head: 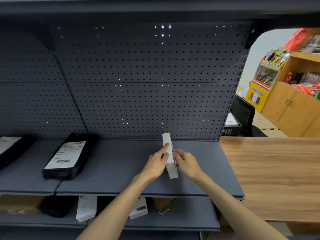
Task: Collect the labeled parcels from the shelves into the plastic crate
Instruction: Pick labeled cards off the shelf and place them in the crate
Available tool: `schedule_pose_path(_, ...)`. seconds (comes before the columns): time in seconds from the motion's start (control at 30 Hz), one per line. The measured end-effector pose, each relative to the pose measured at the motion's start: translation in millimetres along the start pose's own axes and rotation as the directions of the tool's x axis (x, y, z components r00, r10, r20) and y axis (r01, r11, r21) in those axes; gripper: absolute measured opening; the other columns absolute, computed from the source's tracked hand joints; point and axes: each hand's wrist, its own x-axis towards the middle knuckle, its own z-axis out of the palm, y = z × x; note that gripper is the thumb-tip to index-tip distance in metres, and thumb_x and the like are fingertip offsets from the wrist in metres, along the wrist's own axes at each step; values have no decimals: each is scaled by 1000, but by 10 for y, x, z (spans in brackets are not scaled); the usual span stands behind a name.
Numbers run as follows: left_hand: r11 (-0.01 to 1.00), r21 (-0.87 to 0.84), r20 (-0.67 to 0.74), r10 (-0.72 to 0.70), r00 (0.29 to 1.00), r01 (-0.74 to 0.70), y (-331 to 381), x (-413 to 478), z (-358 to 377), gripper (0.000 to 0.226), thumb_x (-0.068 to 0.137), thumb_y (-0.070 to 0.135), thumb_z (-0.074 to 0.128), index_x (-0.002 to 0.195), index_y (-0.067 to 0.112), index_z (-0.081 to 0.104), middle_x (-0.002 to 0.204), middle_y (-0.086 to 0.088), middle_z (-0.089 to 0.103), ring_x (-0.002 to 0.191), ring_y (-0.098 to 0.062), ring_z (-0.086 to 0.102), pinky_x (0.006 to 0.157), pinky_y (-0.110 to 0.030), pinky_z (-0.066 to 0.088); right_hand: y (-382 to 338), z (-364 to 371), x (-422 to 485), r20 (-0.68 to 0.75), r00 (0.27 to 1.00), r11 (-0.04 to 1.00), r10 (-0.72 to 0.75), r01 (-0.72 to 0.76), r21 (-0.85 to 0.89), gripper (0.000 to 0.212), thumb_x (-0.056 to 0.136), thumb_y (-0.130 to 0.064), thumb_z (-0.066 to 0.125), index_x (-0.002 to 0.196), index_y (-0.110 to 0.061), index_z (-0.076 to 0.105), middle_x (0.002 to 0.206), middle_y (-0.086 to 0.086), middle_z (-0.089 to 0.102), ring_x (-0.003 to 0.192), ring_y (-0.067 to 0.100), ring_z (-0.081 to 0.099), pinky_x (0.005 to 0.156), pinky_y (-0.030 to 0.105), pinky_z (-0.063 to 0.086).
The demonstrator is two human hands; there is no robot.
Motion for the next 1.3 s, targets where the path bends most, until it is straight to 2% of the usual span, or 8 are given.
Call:
schedule_pose_path(0.23, 997, 28, -136, -68, 988, 72, -164, -15, -201, 53, 103, 32, 56, 152, 19, 44, 137, -8, 59, 122, -21, 58, 96, -24, 45, 61, 113, 103, 63, 981, 982, 185, -182, -56, 33, 101, -25, 46, 108, 2, 63, 107, 10, 65, 97, 29, 62, 75, 37, 47)
schedule_pose_path(0.47, 992, -8, -134, -127, 983, 127, -350, -32, -145, 34, 104, 18, 54, 135, 7, 62, 128, -6, 67, 101, -10, 60, 66, -2, 41, 167, 147, 135, 38, 956, 956, 291, -292, 19, 25, 100, -22, 52, 85, -5, 64, 90, 6, 67, 70, 10, 54, 60, 21, 41)
schedule_pose_path(0.73, 987, 117, -37, -104, 994, 108, -472, 82, 158, 28, 105, 20, 51, 124, 12, 70, 120, -9, 60, 94, -12, 58, 65, -9, 40, 402, -7, 6, 4, 959, 958, 285, -285, -30, 17, 94, -14, 59, 103, -6, 71, 102, 6, 72, 93, 22, 65, 74, 29, 48)
schedule_pose_path(0.83, 985, 118, -30, -123, 992, 126, -490, 117, 173, 28, 104, 23, 50, 120, 14, 72, 120, -6, 61, 95, -14, 62, 68, -14, 42, 429, 8, 9, 1, 963, 962, 270, -269, -34, 10, 94, -11, 58, 95, -14, 67, 96, 1, 67, 86, 17, 59, 57, 8, 41)
schedule_pose_path(0.97, 991, 73, -48, -111, 993, 114, -511, 94, 162, 28, 103, 23, 53, 125, 20, 71, 121, -6, 62, 101, -17, 64, 82, -22, 47, 452, 32, 18, -11, 970, 970, 242, -242, -4, 22, 95, -9, 57, 113, -7, 70, 101, 0, 68, 88, 13, 60, 57, 4, 40)
schedule_pose_path(1.07, 994, -35, -76, -102, 992, 100, -541, 77, 168, 26, 103, 19, 55, 123, 17, 71, 121, -4, 68, 97, -12, 67, 81, -19, 53, 460, 46, 29, -34, 969, 969, 243, -241, 47, 25, 95, -9, 58, 120, -8, 66, 102, 1, 68, 90, 15, 62, 62, 5, 44)
schedule_pose_path(1.17, 976, -203, -99, -103, 990, 81, -454, 45, 132, 32, 103, 11, 55, 133, 18, 64, 120, 5, 69, 96, -6, 67, 77, -11, 54, 410, 54, 57, -40, 976, 971, 213, -207, 124, 36, 96, -11, 59, 132, -12, 54, 119, 4, 68, 101, 19, 65, 83, 26, 55)
schedule_pose_path(1.3, 933, -361, -168, -67, 984, 2, -300, 79, 26, 38, 101, 5, 56, 137, 16, 61, 121, 7, 69, 109, -10, 67, 95, -25, 55, 233, -38, 138, -114, 986, 963, 122, -90, 254, 39, 95, -6, 59, 131, -18, 54, 116, 1, 69, 102, 18, 66, 78, 23, 54)
